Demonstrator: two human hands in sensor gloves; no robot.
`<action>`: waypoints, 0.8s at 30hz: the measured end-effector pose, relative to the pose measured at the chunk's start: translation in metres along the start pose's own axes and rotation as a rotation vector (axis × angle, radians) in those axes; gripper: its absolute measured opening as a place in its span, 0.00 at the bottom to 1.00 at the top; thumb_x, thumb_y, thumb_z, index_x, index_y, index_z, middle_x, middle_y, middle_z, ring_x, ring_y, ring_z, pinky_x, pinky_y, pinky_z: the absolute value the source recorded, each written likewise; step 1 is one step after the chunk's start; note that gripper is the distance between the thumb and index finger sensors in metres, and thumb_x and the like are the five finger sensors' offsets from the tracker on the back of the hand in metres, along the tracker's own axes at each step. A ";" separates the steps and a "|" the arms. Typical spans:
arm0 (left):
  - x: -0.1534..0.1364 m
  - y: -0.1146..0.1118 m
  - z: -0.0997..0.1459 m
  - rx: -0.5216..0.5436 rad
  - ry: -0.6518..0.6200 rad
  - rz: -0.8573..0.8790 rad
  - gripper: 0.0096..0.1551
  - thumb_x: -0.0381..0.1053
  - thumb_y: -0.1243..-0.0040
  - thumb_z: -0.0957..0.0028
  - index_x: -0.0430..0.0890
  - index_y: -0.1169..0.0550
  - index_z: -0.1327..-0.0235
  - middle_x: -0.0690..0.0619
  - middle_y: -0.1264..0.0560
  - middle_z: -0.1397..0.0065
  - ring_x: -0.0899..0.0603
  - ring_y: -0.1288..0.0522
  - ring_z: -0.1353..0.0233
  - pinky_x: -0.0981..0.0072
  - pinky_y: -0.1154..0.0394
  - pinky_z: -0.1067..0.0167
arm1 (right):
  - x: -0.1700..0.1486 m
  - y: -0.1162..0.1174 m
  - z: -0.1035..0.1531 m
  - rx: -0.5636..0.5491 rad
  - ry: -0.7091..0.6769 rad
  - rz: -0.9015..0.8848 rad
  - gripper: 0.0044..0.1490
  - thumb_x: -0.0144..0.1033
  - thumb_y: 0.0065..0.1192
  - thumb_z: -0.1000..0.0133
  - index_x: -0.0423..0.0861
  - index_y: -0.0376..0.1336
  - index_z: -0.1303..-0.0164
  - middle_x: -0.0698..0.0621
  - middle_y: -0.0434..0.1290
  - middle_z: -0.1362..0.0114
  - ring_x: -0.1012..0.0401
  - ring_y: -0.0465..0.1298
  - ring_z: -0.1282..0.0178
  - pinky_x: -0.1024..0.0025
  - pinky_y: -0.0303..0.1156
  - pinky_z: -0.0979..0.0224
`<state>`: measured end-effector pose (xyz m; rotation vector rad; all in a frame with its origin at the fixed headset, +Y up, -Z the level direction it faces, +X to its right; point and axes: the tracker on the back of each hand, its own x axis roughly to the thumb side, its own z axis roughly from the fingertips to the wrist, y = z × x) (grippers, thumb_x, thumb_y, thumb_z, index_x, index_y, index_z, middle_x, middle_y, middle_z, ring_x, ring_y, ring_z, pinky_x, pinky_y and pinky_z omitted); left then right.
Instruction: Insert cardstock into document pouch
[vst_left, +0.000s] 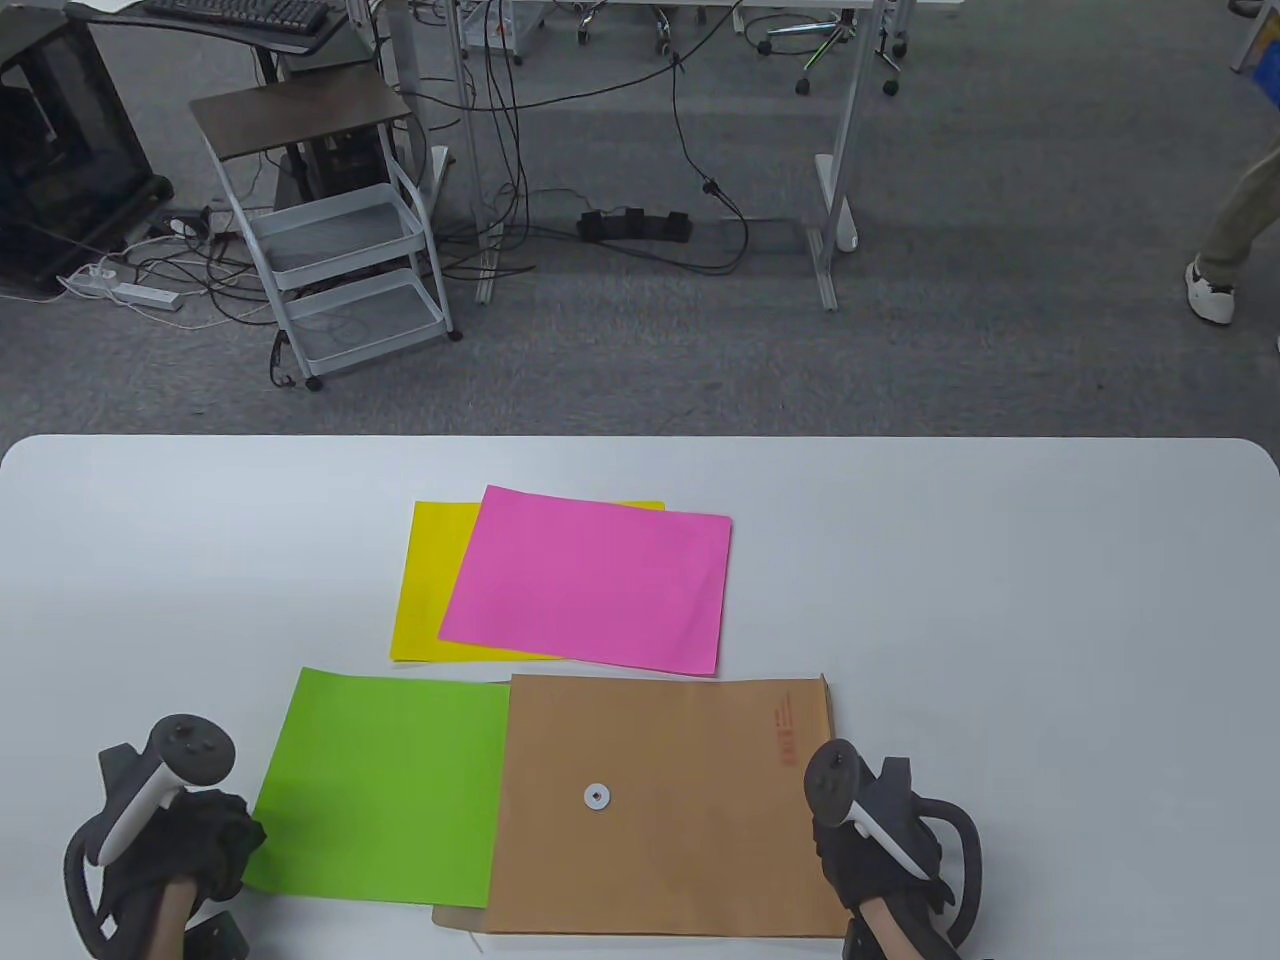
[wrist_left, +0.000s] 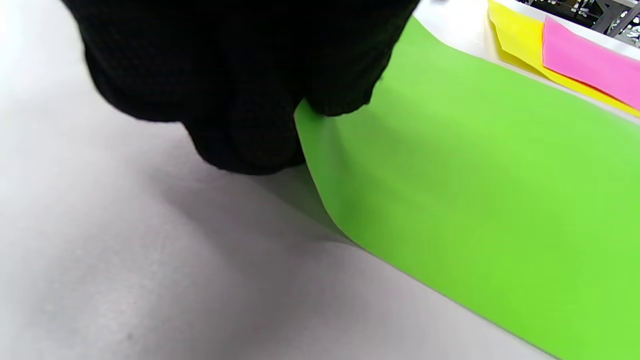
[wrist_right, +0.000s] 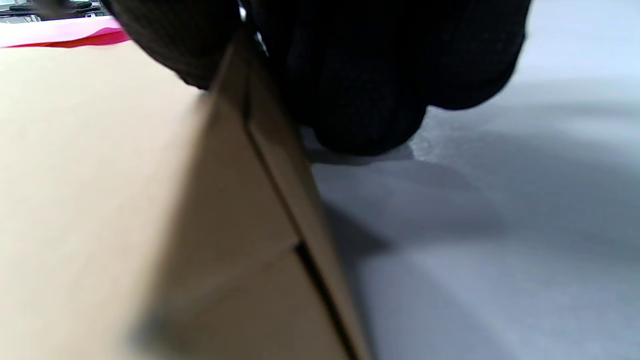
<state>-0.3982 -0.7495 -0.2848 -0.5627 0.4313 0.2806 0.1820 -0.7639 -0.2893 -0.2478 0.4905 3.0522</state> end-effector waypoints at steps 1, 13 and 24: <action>0.001 0.000 0.000 0.004 0.000 -0.007 0.21 0.46 0.33 0.35 0.35 0.16 0.37 0.44 0.11 0.47 0.45 0.10 0.57 0.54 0.15 0.52 | 0.000 0.000 0.000 0.001 0.000 0.000 0.19 0.27 0.55 0.23 0.29 0.59 0.30 0.39 0.75 0.44 0.54 0.81 0.54 0.54 0.76 0.45; 0.007 -0.003 0.003 -0.027 -0.047 -0.002 0.21 0.46 0.33 0.35 0.33 0.16 0.38 0.44 0.11 0.48 0.47 0.09 0.59 0.57 0.14 0.54 | -0.001 0.000 0.000 0.000 -0.004 -0.004 0.19 0.26 0.55 0.23 0.29 0.59 0.30 0.39 0.75 0.44 0.54 0.81 0.54 0.54 0.76 0.45; 0.015 -0.007 0.007 -0.019 -0.065 -0.021 0.22 0.47 0.31 0.36 0.33 0.16 0.38 0.44 0.11 0.49 0.48 0.09 0.58 0.58 0.15 0.54 | -0.001 0.001 0.000 -0.007 -0.009 -0.009 0.19 0.27 0.55 0.23 0.29 0.59 0.30 0.40 0.75 0.44 0.55 0.81 0.54 0.54 0.75 0.45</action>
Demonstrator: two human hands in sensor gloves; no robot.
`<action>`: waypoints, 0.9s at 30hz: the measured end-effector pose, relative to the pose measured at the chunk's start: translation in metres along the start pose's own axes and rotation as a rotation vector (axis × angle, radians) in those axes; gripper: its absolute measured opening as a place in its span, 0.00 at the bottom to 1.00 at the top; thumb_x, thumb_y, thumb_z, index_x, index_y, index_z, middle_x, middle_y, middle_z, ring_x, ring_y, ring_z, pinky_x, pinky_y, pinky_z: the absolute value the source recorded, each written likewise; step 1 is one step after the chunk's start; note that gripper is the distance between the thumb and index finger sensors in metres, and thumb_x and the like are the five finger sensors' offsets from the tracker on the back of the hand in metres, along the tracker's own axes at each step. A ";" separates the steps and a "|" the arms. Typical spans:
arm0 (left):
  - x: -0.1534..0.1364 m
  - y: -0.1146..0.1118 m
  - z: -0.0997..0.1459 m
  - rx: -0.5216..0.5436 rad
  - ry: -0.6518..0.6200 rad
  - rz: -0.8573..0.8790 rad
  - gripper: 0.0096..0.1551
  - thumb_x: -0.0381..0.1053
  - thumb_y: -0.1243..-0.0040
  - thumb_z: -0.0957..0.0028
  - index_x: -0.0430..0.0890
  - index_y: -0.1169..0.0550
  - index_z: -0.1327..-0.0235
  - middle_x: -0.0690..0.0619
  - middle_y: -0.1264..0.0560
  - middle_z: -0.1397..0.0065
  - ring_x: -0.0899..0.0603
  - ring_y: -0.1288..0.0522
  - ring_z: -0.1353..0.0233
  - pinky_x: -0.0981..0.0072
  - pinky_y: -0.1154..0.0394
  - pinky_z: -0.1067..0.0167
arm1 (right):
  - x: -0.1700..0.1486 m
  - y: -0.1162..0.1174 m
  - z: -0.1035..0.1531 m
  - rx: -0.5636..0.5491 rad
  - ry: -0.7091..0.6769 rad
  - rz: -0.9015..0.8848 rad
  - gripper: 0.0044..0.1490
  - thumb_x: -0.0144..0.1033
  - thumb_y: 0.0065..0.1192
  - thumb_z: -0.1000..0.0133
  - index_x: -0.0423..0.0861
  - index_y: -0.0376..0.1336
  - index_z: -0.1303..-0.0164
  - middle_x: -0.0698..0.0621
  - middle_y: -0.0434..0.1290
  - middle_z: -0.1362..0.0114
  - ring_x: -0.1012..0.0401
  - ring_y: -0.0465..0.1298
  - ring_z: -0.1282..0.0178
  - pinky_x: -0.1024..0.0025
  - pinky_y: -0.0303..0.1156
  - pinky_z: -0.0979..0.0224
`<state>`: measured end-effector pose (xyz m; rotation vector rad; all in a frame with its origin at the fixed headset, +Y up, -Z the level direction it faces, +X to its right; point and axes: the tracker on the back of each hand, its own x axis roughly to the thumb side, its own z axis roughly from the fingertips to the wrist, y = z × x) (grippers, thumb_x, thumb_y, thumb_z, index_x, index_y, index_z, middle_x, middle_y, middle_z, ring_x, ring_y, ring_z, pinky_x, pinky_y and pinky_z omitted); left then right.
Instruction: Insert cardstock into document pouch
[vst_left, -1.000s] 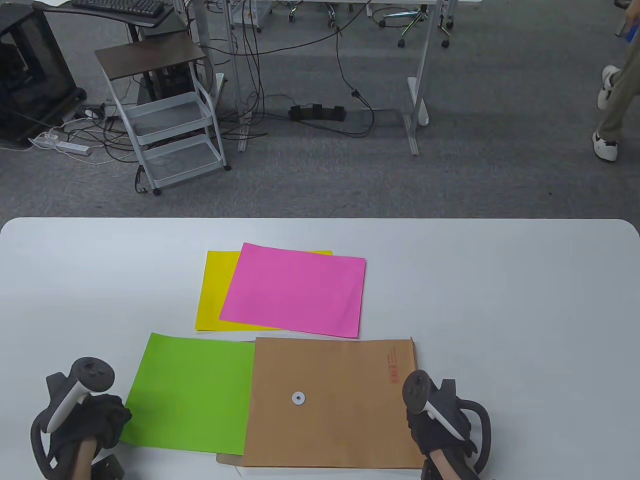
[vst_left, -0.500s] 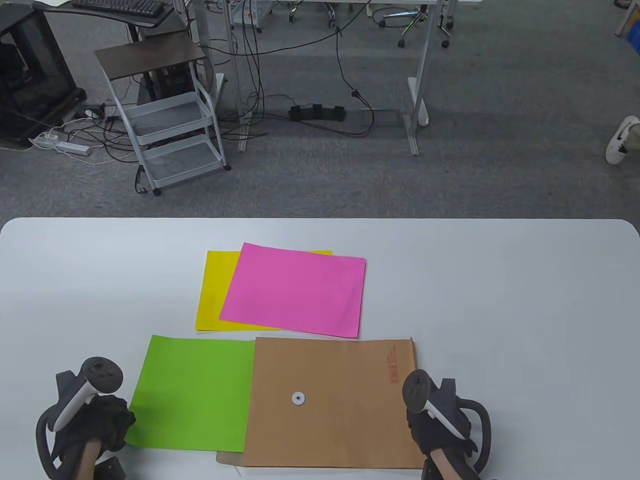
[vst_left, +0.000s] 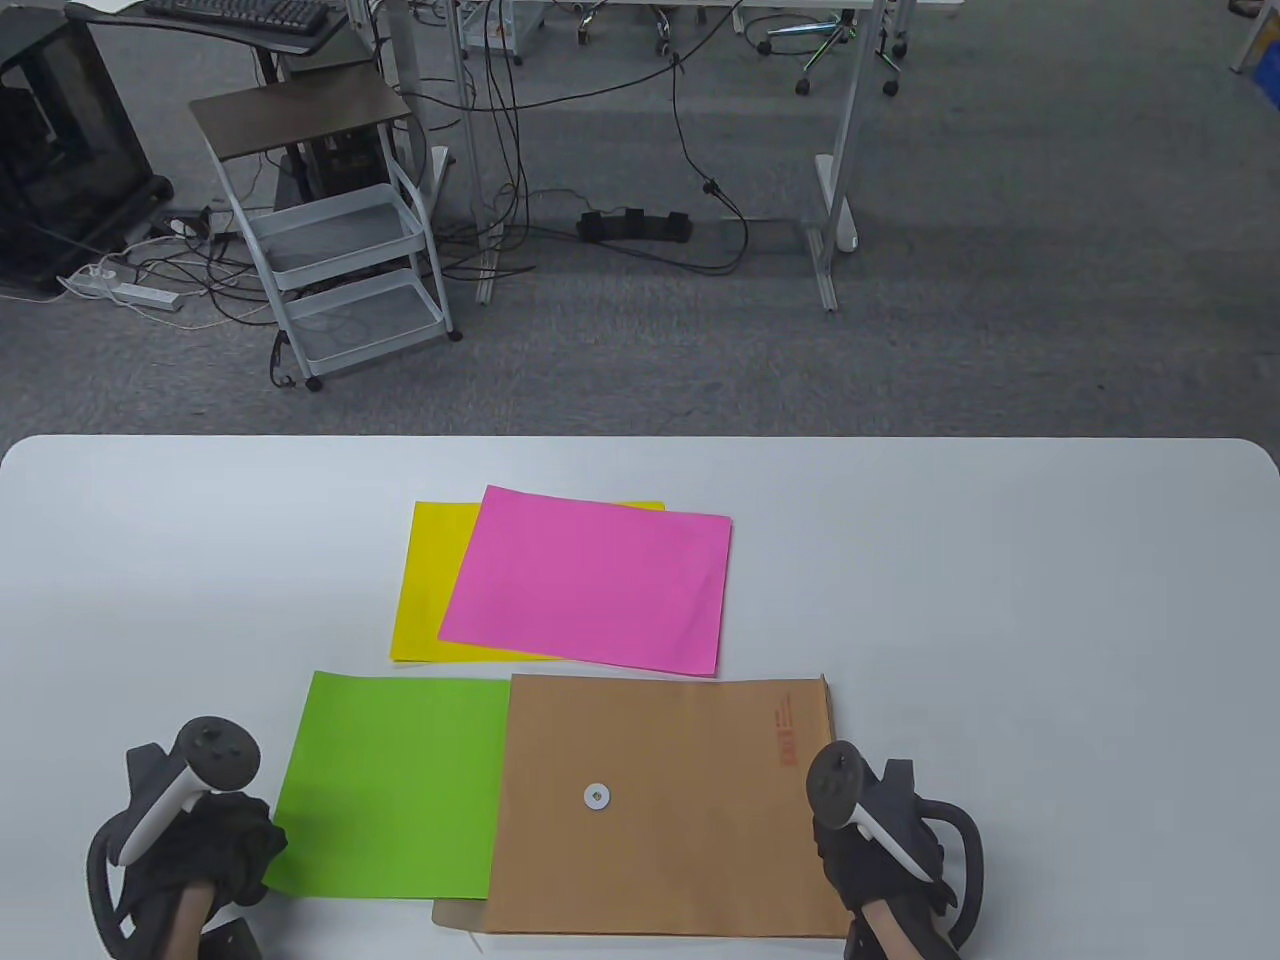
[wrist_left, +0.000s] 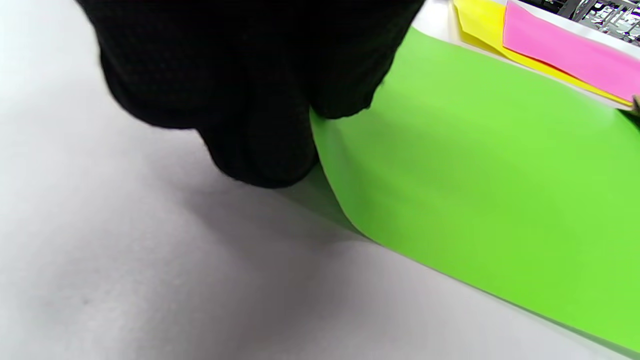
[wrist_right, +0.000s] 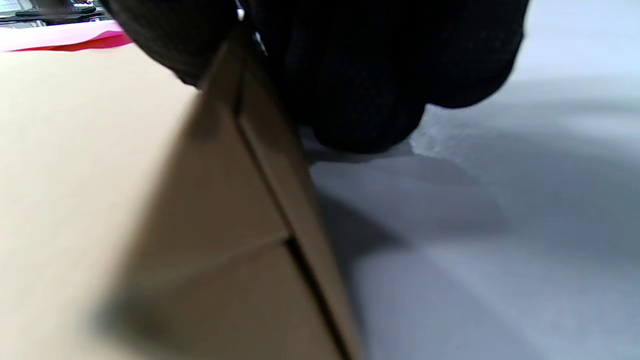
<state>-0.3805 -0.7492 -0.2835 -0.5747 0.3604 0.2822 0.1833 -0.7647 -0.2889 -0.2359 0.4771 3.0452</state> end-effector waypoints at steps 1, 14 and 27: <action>0.000 0.000 0.000 -0.006 -0.004 0.006 0.22 0.47 0.31 0.36 0.33 0.16 0.38 0.44 0.11 0.49 0.48 0.09 0.58 0.58 0.15 0.54 | 0.000 0.000 0.000 0.000 0.000 0.002 0.18 0.26 0.55 0.22 0.29 0.59 0.30 0.40 0.75 0.44 0.55 0.81 0.54 0.54 0.76 0.45; 0.003 -0.003 0.000 -0.062 -0.078 0.096 0.23 0.48 0.30 0.37 0.36 0.17 0.36 0.46 0.12 0.46 0.47 0.09 0.55 0.58 0.15 0.51 | 0.000 0.000 0.000 -0.004 -0.004 0.005 0.18 0.27 0.54 0.22 0.29 0.59 0.29 0.40 0.75 0.44 0.55 0.81 0.54 0.54 0.75 0.45; 0.009 -0.007 0.001 -0.053 -0.087 0.086 0.24 0.46 0.31 0.37 0.36 0.19 0.33 0.45 0.12 0.44 0.46 0.09 0.52 0.57 0.14 0.50 | -0.001 0.001 0.001 -0.012 -0.012 0.006 0.34 0.41 0.57 0.36 0.30 0.59 0.29 0.40 0.74 0.44 0.55 0.81 0.54 0.55 0.75 0.45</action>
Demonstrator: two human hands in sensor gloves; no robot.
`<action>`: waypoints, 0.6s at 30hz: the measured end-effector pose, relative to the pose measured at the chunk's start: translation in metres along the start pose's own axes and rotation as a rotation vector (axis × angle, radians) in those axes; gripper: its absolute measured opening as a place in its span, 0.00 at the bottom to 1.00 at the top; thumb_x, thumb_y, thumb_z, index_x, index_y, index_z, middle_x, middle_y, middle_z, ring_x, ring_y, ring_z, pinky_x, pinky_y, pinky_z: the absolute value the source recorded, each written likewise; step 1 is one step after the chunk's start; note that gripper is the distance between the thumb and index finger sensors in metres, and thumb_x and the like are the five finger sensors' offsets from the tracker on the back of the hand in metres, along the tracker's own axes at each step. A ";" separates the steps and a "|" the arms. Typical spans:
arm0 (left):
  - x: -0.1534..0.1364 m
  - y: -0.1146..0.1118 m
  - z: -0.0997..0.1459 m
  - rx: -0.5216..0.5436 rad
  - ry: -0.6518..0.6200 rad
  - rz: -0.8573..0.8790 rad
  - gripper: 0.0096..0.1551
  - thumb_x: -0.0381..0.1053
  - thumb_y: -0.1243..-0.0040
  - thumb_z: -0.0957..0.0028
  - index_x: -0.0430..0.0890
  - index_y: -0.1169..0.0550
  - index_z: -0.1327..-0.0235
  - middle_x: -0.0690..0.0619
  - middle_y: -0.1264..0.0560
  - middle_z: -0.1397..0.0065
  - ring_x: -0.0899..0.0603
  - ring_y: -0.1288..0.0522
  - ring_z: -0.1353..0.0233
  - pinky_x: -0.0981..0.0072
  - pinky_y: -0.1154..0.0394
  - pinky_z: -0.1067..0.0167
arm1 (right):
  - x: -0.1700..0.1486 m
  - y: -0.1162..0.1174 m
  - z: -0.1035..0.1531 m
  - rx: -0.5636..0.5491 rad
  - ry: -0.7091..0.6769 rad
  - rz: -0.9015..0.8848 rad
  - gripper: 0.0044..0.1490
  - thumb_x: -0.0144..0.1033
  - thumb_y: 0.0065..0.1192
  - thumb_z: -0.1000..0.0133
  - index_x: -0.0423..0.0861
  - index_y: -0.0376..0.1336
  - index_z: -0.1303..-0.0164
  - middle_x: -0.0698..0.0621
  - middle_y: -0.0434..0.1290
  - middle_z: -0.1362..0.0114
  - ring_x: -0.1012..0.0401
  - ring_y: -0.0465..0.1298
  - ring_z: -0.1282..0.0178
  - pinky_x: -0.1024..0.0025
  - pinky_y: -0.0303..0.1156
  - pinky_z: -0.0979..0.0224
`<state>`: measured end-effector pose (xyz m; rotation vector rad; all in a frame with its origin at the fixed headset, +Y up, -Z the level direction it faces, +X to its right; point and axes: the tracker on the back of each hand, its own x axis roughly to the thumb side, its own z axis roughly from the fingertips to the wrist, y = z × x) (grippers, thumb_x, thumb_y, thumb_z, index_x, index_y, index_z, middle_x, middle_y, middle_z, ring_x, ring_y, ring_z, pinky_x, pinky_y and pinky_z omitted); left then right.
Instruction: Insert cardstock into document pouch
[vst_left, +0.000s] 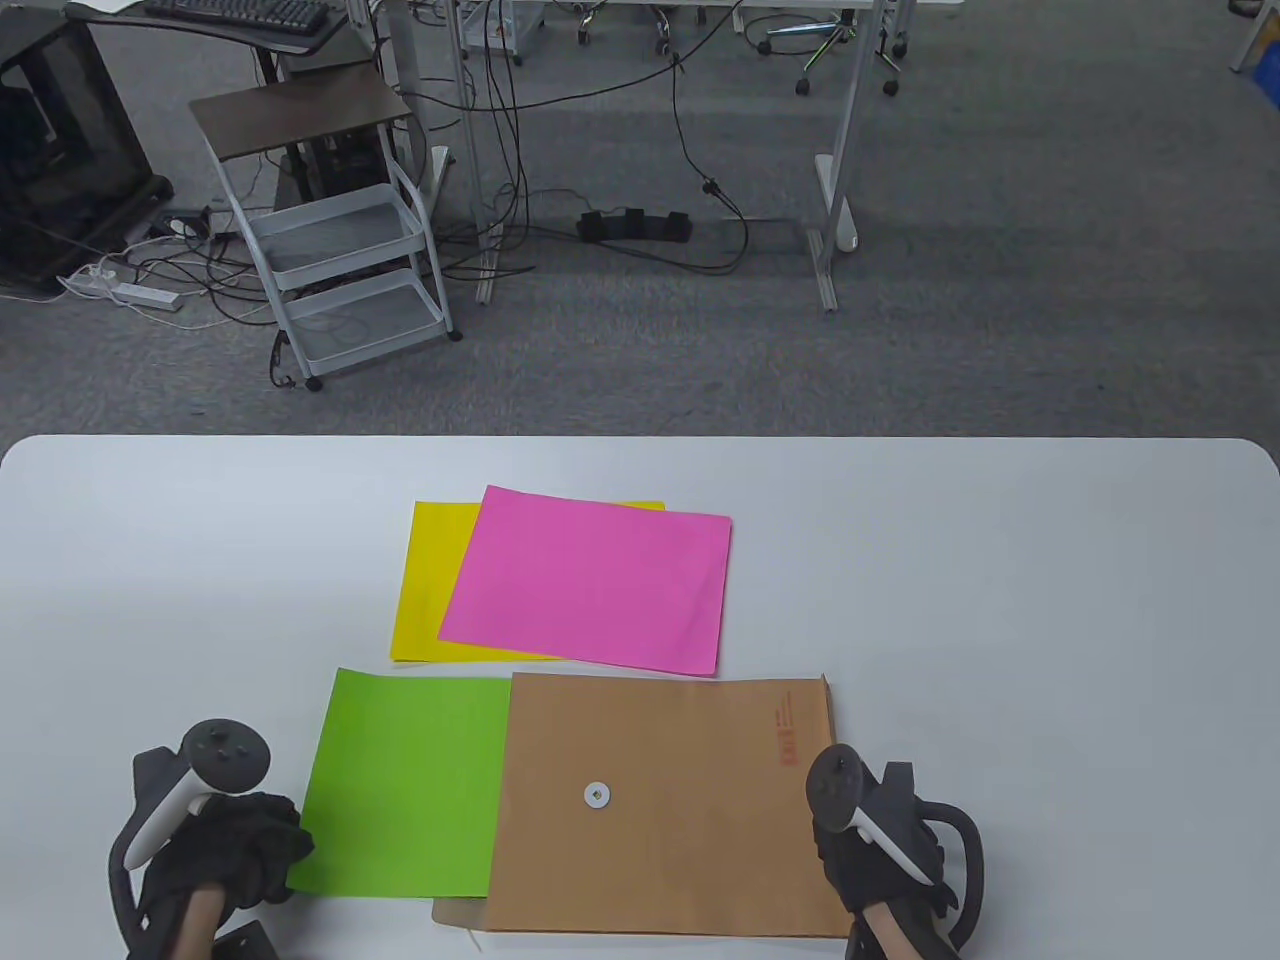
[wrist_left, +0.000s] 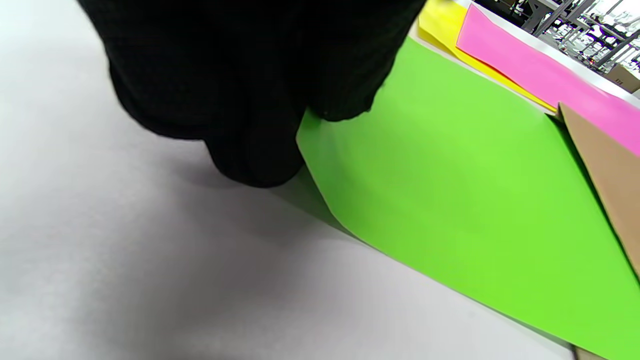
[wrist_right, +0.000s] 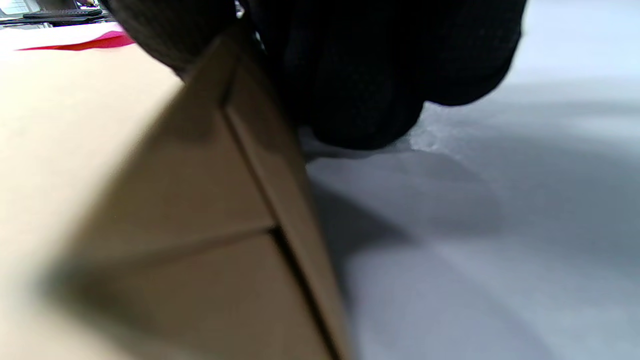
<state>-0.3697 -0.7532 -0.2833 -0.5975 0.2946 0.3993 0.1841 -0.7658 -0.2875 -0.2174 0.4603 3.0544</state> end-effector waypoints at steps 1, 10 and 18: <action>0.001 0.000 0.000 0.000 -0.002 0.000 0.24 0.46 0.31 0.37 0.35 0.19 0.33 0.45 0.12 0.44 0.46 0.09 0.53 0.57 0.14 0.50 | 0.000 0.000 0.000 0.000 -0.001 -0.001 0.35 0.42 0.57 0.37 0.29 0.59 0.29 0.40 0.74 0.44 0.55 0.80 0.54 0.55 0.75 0.45; 0.005 -0.002 -0.001 -0.006 -0.029 0.014 0.24 0.44 0.31 0.36 0.35 0.20 0.31 0.44 0.13 0.43 0.46 0.09 0.53 0.57 0.14 0.50 | -0.001 0.001 0.000 -0.003 -0.004 -0.004 0.37 0.43 0.57 0.39 0.29 0.59 0.29 0.40 0.74 0.45 0.55 0.80 0.54 0.54 0.75 0.45; 0.013 -0.007 -0.001 -0.026 -0.072 0.014 0.24 0.45 0.31 0.36 0.35 0.20 0.31 0.45 0.13 0.43 0.47 0.09 0.53 0.59 0.14 0.51 | -0.001 0.001 0.000 -0.006 -0.007 -0.001 0.37 0.43 0.57 0.39 0.30 0.59 0.29 0.40 0.74 0.44 0.55 0.80 0.54 0.54 0.75 0.45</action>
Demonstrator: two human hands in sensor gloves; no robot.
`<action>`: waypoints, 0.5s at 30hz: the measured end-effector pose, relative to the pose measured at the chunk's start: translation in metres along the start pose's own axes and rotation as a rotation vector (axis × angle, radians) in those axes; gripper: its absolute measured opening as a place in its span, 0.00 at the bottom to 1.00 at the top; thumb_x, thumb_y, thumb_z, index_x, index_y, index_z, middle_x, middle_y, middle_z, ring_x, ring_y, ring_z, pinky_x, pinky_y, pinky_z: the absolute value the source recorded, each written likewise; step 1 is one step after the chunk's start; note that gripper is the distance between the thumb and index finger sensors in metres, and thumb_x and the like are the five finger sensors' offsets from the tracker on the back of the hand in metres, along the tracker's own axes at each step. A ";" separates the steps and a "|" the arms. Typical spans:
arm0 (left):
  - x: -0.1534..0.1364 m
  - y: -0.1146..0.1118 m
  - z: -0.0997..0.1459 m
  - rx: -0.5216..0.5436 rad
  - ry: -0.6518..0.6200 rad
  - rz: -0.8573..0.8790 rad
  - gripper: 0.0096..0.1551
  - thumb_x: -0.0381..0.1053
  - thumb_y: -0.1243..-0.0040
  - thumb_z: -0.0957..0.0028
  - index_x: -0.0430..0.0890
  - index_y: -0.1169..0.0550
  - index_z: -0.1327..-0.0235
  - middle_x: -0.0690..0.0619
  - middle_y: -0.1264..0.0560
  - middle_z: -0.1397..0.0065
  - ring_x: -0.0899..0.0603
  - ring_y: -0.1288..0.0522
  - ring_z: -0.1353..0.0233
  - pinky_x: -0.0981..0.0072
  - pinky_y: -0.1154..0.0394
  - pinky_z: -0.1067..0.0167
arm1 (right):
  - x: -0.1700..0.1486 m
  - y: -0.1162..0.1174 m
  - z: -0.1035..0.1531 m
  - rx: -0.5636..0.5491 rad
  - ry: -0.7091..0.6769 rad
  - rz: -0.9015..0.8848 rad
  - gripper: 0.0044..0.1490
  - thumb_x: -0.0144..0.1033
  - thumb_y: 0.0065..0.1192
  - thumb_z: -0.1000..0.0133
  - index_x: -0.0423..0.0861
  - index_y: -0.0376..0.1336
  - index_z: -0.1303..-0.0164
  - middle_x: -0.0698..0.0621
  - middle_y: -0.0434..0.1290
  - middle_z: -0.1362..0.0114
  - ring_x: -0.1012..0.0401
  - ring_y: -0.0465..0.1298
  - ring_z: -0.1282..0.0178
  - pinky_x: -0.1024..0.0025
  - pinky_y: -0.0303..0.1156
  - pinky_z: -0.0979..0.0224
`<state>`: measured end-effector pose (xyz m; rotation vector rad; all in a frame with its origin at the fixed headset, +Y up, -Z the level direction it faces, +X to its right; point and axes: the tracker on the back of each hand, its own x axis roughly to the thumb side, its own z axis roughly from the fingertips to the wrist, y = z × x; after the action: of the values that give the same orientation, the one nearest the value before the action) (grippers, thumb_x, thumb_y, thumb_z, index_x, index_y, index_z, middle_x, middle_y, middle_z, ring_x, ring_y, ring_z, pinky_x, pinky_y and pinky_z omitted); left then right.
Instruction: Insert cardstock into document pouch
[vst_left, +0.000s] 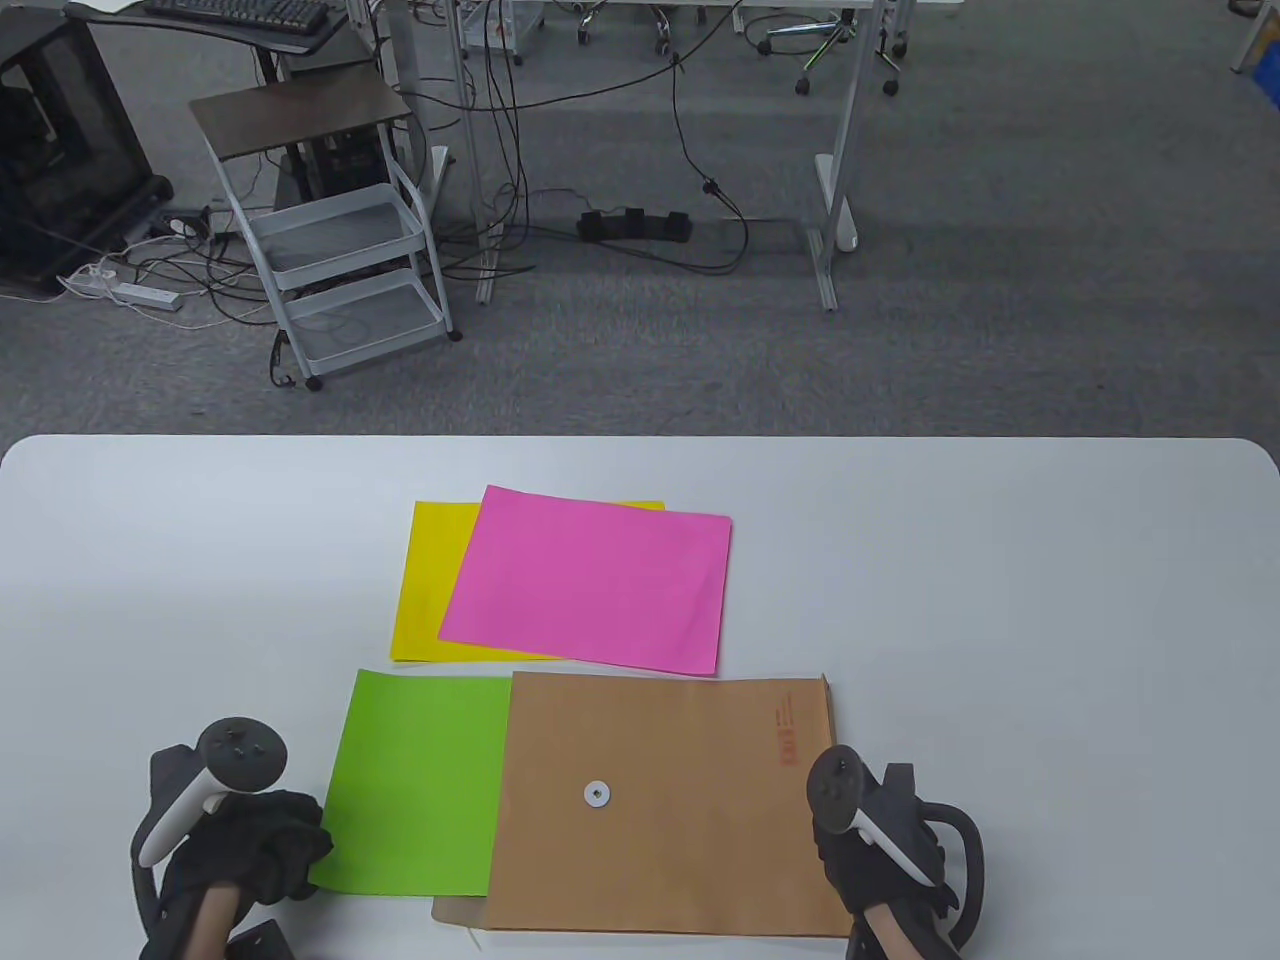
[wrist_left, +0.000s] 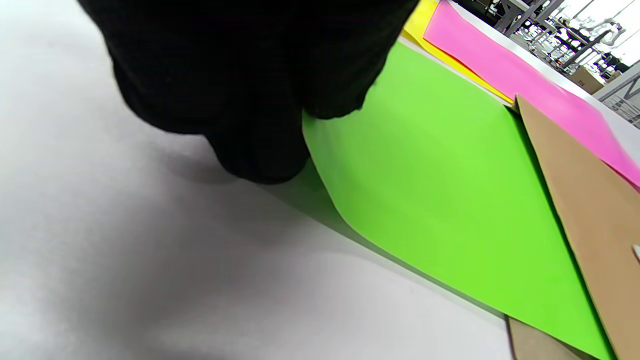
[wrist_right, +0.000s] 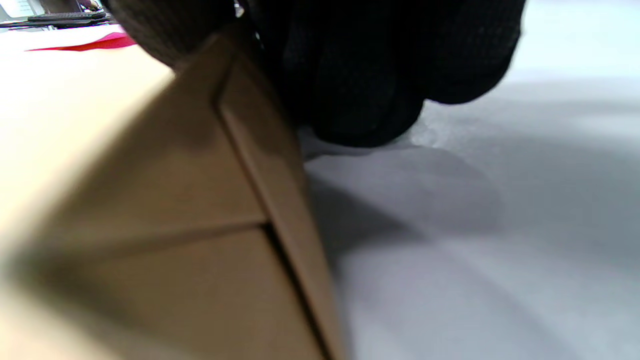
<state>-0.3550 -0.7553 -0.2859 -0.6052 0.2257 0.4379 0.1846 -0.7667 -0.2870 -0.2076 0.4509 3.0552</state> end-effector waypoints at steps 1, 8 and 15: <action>0.001 0.000 0.000 0.006 -0.004 -0.001 0.25 0.45 0.31 0.37 0.35 0.20 0.31 0.44 0.13 0.42 0.47 0.09 0.53 0.59 0.14 0.51 | 0.000 0.000 0.000 0.000 0.000 0.000 0.37 0.43 0.57 0.39 0.30 0.59 0.29 0.40 0.74 0.44 0.55 0.80 0.54 0.54 0.75 0.45; 0.005 -0.003 0.000 0.021 -0.012 -0.013 0.25 0.45 0.31 0.37 0.35 0.21 0.31 0.44 0.13 0.43 0.48 0.09 0.53 0.59 0.14 0.51 | 0.000 0.000 0.000 -0.002 0.001 0.003 0.37 0.43 0.57 0.39 0.29 0.59 0.29 0.40 0.74 0.44 0.55 0.80 0.54 0.54 0.75 0.45; 0.008 -0.006 0.001 0.038 -0.024 -0.031 0.25 0.45 0.31 0.37 0.35 0.21 0.31 0.45 0.13 0.43 0.48 0.09 0.53 0.59 0.14 0.51 | 0.000 0.000 0.000 -0.003 0.001 0.004 0.37 0.43 0.57 0.39 0.30 0.59 0.29 0.40 0.74 0.44 0.55 0.80 0.54 0.54 0.75 0.45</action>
<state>-0.3450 -0.7562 -0.2851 -0.5649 0.2008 0.4100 0.1841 -0.7668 -0.2868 -0.2084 0.4481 3.0600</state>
